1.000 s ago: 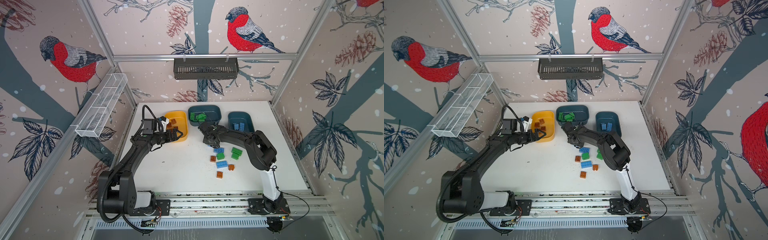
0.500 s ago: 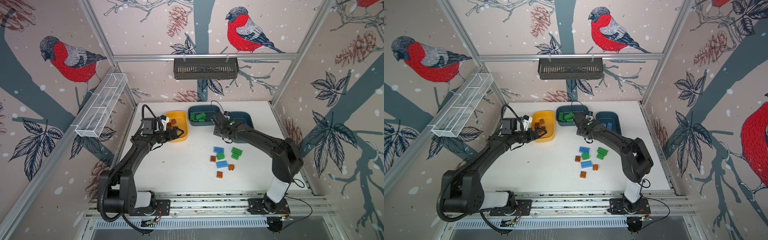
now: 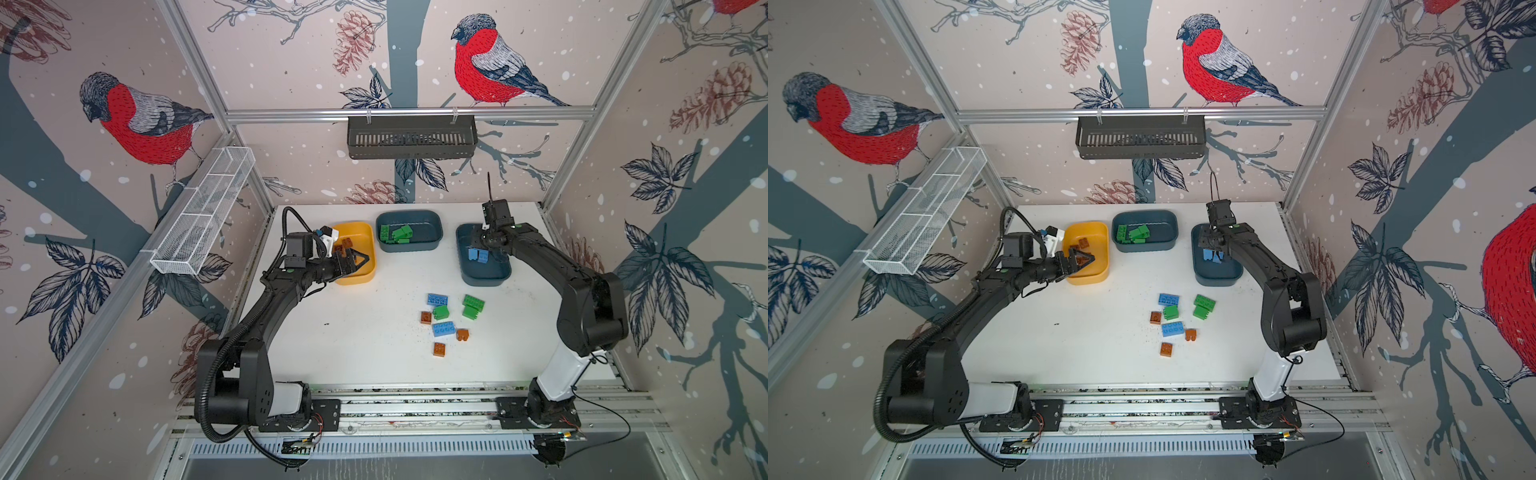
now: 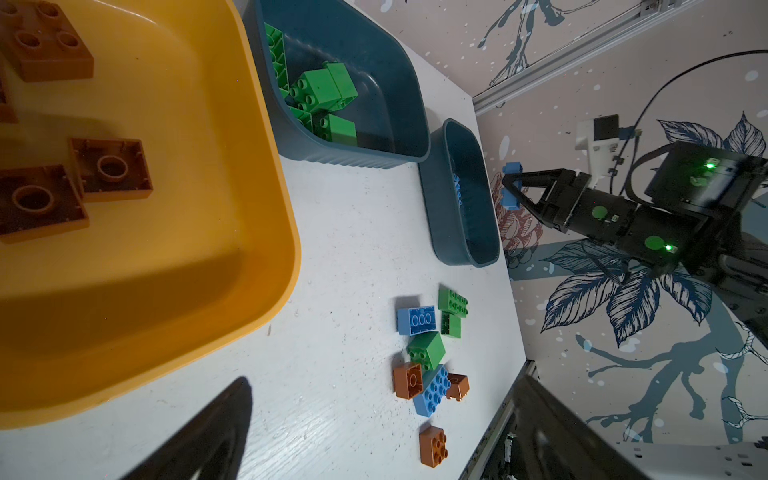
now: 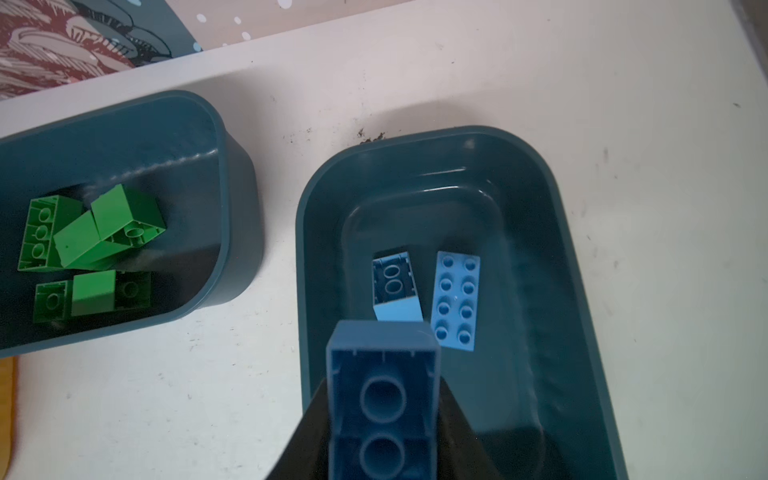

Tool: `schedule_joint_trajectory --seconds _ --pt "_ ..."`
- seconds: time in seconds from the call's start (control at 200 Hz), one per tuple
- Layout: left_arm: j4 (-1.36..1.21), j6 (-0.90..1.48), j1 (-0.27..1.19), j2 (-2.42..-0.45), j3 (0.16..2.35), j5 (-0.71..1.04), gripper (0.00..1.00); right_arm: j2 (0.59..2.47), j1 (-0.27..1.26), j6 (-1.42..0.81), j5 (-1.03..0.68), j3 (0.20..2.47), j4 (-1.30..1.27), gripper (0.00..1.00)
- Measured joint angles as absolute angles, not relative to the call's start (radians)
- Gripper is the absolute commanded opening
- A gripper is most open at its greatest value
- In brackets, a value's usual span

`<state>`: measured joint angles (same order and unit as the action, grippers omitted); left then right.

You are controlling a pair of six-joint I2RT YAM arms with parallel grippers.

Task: Sort the legos into containers by color
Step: 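Carry the blue brick into the large teal tub and release, then return the right gripper to the pile and grasp another blue brick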

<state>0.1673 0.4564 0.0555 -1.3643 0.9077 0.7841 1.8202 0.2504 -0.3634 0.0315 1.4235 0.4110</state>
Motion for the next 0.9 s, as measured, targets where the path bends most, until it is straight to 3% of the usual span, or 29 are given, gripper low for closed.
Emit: schedule_joint_trajectory --seconds 0.33,0.48,0.725,0.901 --pt "0.167 0.463 0.056 -1.385 0.917 0.784 0.97 2.047 0.196 -0.315 -0.151 1.567 0.358 0.32" --pt "0.17 0.463 0.056 -1.399 0.917 0.785 0.97 2.109 0.188 -0.316 -0.189 1.612 0.361 0.47" --pt "0.17 0.462 0.056 -1.414 0.925 0.785 0.97 2.099 0.184 -0.319 -0.208 1.631 0.368 0.61" --pt "0.17 0.462 0.056 -1.418 0.928 0.785 0.97 1.975 0.183 -0.341 -0.238 1.536 0.366 0.69"
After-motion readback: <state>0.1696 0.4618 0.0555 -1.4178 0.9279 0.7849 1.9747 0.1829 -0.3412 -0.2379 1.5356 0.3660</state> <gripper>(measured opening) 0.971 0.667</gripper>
